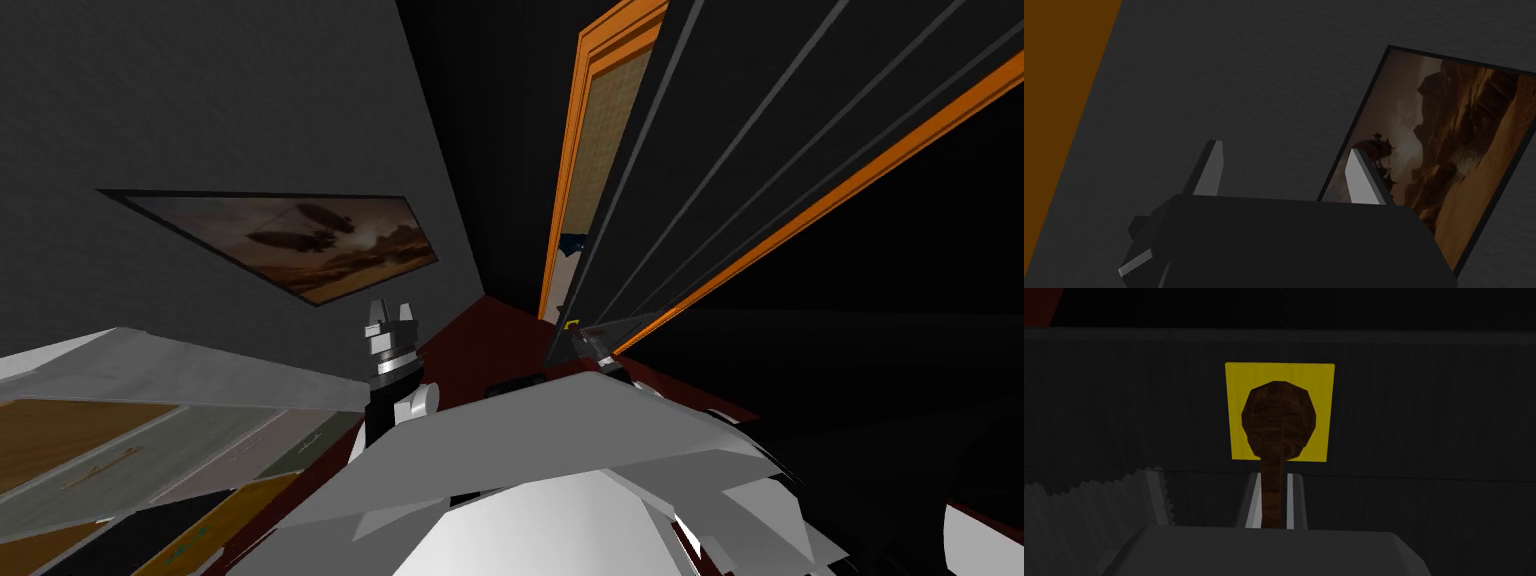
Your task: Pull the door open
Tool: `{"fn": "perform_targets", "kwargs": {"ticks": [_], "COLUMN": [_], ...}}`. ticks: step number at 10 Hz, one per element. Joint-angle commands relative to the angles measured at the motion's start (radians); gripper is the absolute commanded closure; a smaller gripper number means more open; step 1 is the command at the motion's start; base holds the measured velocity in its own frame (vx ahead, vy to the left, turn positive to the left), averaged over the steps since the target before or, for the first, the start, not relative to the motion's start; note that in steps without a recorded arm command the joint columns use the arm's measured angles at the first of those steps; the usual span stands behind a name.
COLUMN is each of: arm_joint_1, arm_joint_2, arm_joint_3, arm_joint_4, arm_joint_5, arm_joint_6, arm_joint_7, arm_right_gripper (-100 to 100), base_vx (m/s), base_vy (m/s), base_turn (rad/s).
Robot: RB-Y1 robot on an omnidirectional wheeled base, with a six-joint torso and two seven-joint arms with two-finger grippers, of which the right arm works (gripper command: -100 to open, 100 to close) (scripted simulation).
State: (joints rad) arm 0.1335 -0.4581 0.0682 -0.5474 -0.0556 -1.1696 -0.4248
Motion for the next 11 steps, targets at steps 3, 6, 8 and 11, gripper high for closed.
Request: {"fn": "perform_targets", "kwargs": {"ticks": [3,6,8,11], "arm_joint_1": [0.041,0.045,0.046,0.048], "arm_joint_2": [-0.024,-0.023,-0.026,-0.029], "arm_joint_3": [0.009,0.013,0.015,0.016], "arm_joint_4": [-0.001,-0.001,0.008,0.019], "arm_joint_5": [0.003,0.004,0.004,0.004], "arm_joint_6": [-0.052,-0.052,-0.066,-0.082], "arm_joint_7": [-0.022,-0.022,-0.025,-0.027], "arm_right_gripper": [100,100,100,100], "base_vx": [-0.207,-0.137,-0.177,-0.172], "base_vy": [-0.052,-0.052,-0.08,-0.052], "base_turn": [0.136,0.122,0.168,0.128]}}
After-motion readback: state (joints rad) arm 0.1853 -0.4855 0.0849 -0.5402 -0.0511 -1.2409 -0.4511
